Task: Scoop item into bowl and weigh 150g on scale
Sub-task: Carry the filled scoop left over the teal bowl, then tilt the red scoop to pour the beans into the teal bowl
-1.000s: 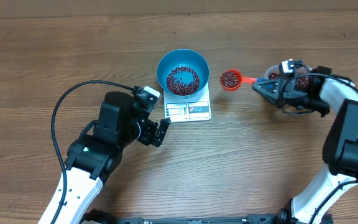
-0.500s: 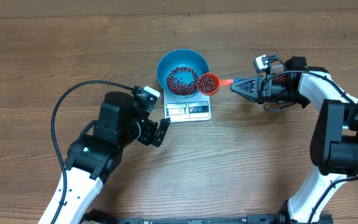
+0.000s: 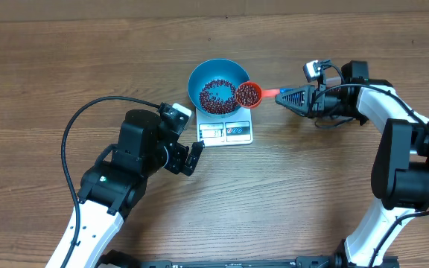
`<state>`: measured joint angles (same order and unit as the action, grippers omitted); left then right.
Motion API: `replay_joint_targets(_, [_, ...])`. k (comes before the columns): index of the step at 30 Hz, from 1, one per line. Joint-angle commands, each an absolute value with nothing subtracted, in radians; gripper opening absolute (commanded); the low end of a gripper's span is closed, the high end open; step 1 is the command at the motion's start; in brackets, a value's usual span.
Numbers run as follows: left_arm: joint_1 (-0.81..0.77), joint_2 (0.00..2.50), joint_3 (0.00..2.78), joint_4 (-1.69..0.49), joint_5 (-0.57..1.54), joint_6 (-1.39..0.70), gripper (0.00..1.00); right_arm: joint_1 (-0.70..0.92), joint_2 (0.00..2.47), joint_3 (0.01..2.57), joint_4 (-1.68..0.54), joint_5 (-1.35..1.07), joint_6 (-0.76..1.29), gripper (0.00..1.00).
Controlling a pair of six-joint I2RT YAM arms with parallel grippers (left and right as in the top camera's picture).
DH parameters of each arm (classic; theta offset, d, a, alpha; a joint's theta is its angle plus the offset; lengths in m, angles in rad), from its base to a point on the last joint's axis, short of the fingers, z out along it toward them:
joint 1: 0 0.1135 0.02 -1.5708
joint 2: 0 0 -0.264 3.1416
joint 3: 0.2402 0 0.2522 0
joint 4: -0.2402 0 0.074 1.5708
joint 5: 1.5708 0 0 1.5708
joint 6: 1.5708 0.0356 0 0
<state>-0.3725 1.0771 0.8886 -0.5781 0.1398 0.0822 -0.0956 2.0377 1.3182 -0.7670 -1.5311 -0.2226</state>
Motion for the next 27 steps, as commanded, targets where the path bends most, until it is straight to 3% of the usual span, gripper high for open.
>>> replay_joint_targets(1, [-0.369,1.06,0.886,-0.576,0.154,0.101,1.0,-0.085,2.049,1.344,-0.69,-1.561,-0.097,0.04])
replay_joint_targets(13, [-0.369,1.06,0.886,-0.576,0.154,0.101,1.0,-0.004,2.049,1.344,-0.367,-1.374,0.187,0.04])
replay_joint_targets(27, [-0.369,1.06,0.886,-0.576,0.154,0.101,1.0,0.063,2.049,1.344,-0.128,-1.25,0.062,0.04])
